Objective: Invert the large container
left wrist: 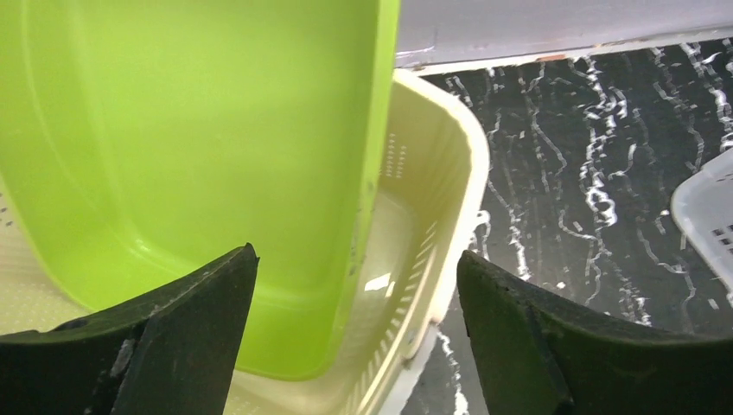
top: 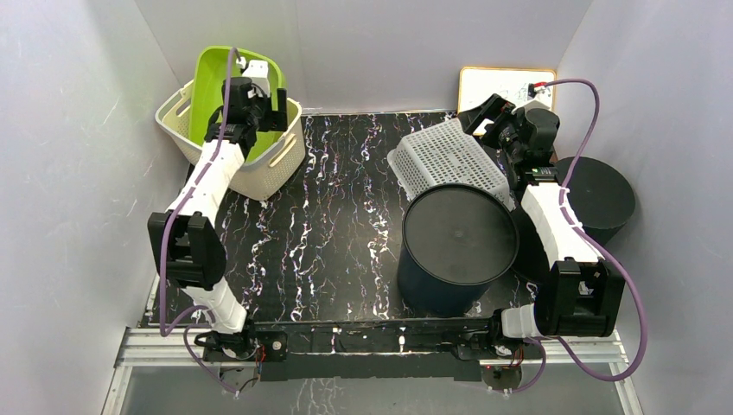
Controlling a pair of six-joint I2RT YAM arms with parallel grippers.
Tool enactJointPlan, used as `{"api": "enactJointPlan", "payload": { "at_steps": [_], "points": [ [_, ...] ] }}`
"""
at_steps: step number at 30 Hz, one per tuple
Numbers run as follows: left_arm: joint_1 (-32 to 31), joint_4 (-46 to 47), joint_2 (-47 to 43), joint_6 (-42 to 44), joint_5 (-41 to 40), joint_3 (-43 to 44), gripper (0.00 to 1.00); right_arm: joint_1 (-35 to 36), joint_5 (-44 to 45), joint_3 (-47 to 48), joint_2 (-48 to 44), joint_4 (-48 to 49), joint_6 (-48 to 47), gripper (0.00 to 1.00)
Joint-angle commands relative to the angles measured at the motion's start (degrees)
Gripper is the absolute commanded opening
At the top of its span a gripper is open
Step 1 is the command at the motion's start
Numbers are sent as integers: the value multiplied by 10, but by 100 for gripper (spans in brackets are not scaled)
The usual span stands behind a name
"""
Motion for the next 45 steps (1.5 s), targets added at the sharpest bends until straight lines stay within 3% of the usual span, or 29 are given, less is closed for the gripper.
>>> {"api": "enactJointPlan", "payload": {
  "at_steps": [1, 6, 14, 16, 25, 33, 38, 41, 45],
  "points": [
    [-18, 39, 17, 22, 39, 14, 87, -3, -9, -5, -9, 32, 4, 98],
    [-13, 68, 40, 23, 53, 11, 87, -3, -2, -8, -9, 28, 1, 98],
    [2, 145, 60, 21, 1, -5, 89, -3, -2, -14, -1, 28, -10, 98],
    [5, 159, 61, 20, 1, -9, 98, -3, -1, -14, 3, 28, -10, 98],
    [25, 182, 99, 3, 30, -3, 97, -3, 3, -15, 21, 32, -9, 98],
    [33, 212, 146, -23, 74, 27, 73, -3, 6, -16, 17, 27, -18, 98],
    [33, 208, 163, -36, 94, 40, 39, -2, 5, -26, 18, 30, -22, 98],
    [33, 217, 147, -41, 92, 18, 0, -3, 4, -29, 20, 32, -22, 98],
    [33, 214, 111, -37, 77, -7, 0, -2, 0, -29, 24, 37, -19, 98]
  ]
}}
